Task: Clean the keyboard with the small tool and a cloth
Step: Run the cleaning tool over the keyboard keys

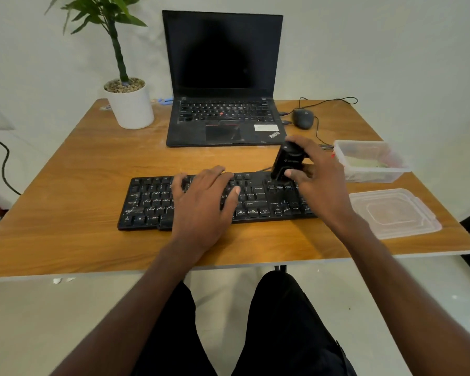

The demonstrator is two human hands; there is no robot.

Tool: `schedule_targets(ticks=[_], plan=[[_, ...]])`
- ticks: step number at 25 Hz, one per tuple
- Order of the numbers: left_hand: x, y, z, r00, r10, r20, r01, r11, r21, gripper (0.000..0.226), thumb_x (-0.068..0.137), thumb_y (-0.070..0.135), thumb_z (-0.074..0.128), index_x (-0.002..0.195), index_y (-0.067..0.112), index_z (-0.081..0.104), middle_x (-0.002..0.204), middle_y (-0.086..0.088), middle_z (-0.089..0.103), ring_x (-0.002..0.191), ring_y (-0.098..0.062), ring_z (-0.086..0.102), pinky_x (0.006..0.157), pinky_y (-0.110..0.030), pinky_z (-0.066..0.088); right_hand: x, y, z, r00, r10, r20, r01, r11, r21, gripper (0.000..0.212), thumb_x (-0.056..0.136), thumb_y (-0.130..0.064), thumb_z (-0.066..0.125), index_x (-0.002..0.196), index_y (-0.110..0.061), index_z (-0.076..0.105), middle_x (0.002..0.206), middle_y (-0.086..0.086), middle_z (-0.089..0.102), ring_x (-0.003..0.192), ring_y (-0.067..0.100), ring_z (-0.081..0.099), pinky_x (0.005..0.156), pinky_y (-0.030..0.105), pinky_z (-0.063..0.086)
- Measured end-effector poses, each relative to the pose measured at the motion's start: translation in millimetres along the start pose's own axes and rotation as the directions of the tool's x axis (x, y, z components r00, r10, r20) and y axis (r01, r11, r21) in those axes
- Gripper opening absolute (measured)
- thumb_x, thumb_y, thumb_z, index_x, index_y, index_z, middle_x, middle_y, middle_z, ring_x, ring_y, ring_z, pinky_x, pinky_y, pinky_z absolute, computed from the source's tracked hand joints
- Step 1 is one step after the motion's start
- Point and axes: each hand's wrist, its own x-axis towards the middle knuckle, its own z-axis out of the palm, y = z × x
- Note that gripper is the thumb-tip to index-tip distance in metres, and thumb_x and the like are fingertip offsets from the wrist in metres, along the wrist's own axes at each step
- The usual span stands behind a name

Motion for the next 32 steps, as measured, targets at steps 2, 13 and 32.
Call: schedule_targets(ticks=[2,13,32], plan=[[-1.3,3.2,8.1,0.999,0.011,0.046,-0.015,0.996,0.086,0.05,0.109,0.055,0.037,0.148,0.028,0.054,0.154,0.007,0.054,0.141,-0.012,0.05,0.126,-0.057,0.014,4.7,6.8,-10.1,0.996,-0.041,0.077,0.055,0.981,-0.186,0.07,0.089,0.006,0.069,0.139,-0.041,0.054,0.124,-0.002,0.067,0.111,0.015,0.064,0.085,0.033,0.06],[-1.3,2.7,9.2,0.999,-0.019,0.048,0.012,0.992,0.125,0.049,0.108,0.055,0.037,0.137,0.025,0.062,0.141,0.004,0.063,0.131,-0.017,0.057,0.123,-0.056,0.021,3.2,13.4,4.2,0.997,-0.074,0.019,0.076,0.943,-0.323,0.072,0.095,-0.008,0.07,0.149,-0.045,0.04,0.127,-0.001,0.067,0.112,0.018,0.064,0.082,0.032,0.056],[-0.3,3.7,11.0,0.999,-0.02,0.034,0.015,0.992,0.127,0.051,0.107,0.055,0.035,0.139,0.023,0.059,0.135,0.002,0.066,0.123,-0.018,0.061,0.114,-0.05,0.031,11.7,10.0,-11.3,0.992,-0.016,-0.126,-0.032,0.926,-0.376,0.071,0.088,-0.02,0.077,0.147,-0.046,0.049,0.115,0.0,0.071,0.095,0.02,0.067,0.083,0.04,0.059]])
